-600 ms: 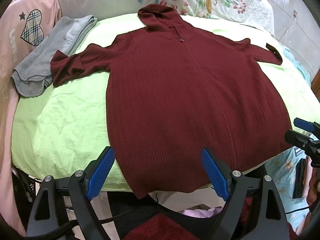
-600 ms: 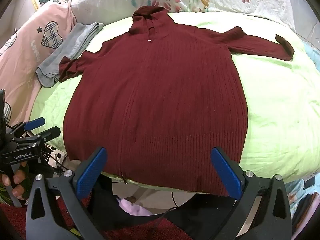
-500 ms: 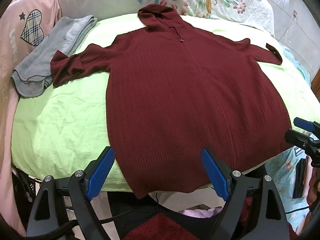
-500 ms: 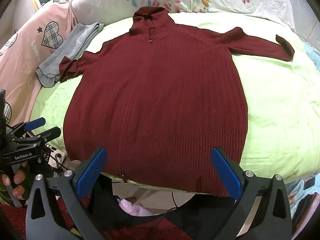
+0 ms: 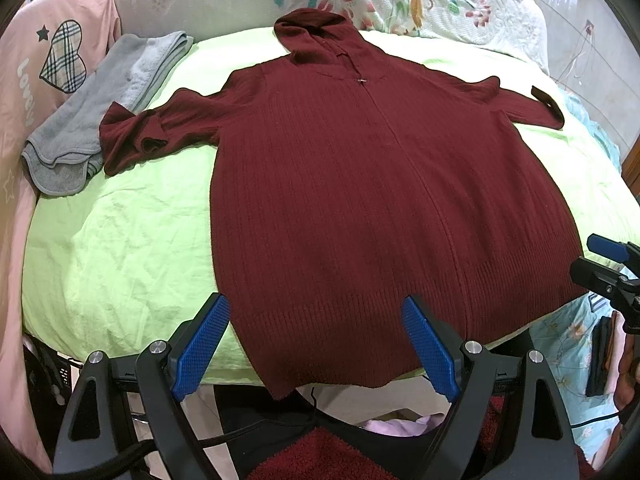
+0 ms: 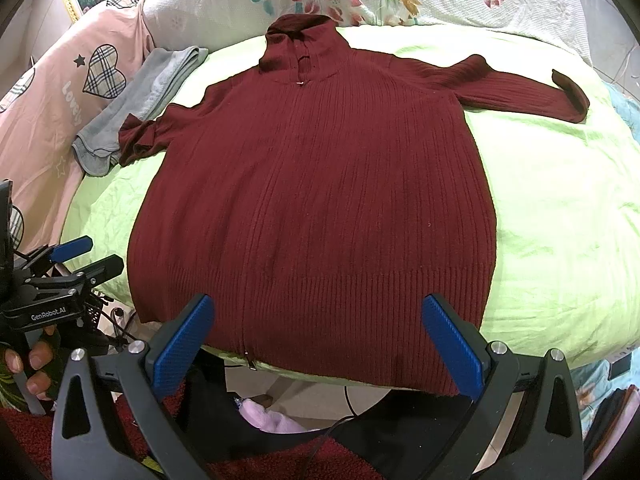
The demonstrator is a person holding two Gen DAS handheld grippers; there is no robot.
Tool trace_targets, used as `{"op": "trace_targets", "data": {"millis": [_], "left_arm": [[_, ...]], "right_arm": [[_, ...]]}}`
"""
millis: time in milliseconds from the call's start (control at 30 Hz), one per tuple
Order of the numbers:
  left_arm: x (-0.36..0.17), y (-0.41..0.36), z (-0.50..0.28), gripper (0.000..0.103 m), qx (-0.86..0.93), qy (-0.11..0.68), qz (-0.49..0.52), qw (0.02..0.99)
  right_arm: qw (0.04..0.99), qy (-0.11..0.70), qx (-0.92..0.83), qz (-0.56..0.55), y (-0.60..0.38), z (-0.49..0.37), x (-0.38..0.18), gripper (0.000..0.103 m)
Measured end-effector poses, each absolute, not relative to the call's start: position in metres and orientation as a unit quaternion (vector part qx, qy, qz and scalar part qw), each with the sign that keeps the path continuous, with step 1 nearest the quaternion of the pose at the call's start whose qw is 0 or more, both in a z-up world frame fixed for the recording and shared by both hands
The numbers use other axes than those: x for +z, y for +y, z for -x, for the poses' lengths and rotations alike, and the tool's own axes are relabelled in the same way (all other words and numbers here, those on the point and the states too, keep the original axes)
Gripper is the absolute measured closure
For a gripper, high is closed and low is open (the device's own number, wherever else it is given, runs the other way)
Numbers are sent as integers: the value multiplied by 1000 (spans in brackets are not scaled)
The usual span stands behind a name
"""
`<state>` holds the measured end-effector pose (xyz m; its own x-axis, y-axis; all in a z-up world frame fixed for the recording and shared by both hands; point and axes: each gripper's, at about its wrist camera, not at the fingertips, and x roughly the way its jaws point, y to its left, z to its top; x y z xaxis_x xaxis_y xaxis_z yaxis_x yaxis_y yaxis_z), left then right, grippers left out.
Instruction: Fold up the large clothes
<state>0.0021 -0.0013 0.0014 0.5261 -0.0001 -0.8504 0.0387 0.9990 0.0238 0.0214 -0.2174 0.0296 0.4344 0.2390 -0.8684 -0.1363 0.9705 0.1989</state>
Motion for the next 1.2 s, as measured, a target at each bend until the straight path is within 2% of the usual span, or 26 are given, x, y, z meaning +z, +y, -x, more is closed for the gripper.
{"op": "trace_targets", "data": {"millis": [700,933,1200], "left_arm": [[-3,-4,-8,14,-12,489,-25,872],[-7,-5,-14,14,-14,500,-25,866],[-14,-4,-32,12,-15,503,-22,864]], "right_arm": [[853,507,108,-56,-222,-23,30,0],[873,474,104,-46,-225,-24,30,0],[873,471,99,-75,-242,-37,26,0]]}}
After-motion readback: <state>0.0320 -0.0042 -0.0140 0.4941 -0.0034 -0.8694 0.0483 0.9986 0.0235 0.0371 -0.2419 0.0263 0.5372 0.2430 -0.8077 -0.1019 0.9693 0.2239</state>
